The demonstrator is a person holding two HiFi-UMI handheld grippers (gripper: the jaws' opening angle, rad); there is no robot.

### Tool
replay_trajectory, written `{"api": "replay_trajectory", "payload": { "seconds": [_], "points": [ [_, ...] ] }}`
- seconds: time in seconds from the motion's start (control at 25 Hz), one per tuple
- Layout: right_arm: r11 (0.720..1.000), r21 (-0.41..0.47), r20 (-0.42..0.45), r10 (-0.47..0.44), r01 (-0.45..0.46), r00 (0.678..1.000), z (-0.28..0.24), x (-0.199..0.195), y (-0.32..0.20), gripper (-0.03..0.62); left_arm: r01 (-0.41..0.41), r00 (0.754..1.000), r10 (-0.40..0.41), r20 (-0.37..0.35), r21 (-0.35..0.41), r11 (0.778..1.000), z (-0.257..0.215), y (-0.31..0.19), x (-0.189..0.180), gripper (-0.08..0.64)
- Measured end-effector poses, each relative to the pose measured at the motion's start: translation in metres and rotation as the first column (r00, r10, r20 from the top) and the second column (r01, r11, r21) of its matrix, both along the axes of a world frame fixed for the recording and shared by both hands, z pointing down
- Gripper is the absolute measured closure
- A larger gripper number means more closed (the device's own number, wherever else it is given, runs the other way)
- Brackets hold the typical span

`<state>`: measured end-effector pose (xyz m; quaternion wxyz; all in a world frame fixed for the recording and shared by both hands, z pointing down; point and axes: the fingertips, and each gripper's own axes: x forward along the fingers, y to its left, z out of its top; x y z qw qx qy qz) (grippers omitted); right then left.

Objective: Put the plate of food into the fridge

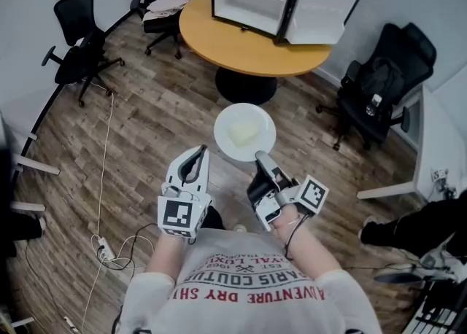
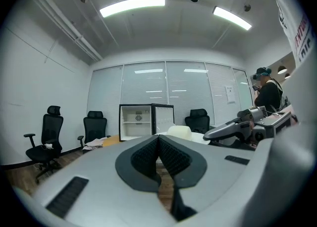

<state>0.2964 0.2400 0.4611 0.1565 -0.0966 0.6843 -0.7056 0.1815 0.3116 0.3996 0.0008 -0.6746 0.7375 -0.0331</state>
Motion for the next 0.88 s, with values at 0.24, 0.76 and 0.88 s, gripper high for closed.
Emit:
{"api": "replay_trajectory", "payload": {
  "seconds": [0.24, 0.76, 0.88],
  "points": [
    [1.000, 0.014, -0.018, 0.026, -0.025, 1.000, 0.008, -0.027, -0.017, 0.551, -0.031, 1.000, 0.031, -0.002, 0.004, 1.000, 0.008, -0.021, -0.030, 0.531],
    [0.996, 0.020, 0.001, 0.085, -0.085, 0.996, -0.005, -0.155, -0.070, 0.557, -0.091, 0.996, 0.091, -0.009, -0.008, 0.996, 0.000, -0.072, -0.159, 0.532],
    [0.997, 0.012, -0.002, 0.081, -0.081, 0.997, -0.004, -0.176, -0.078, 0.557, -0.083, 0.997, 0.083, -0.008, -0.013, 0.996, 0.003, -0.077, -0.181, 0.532]
  ]
}}
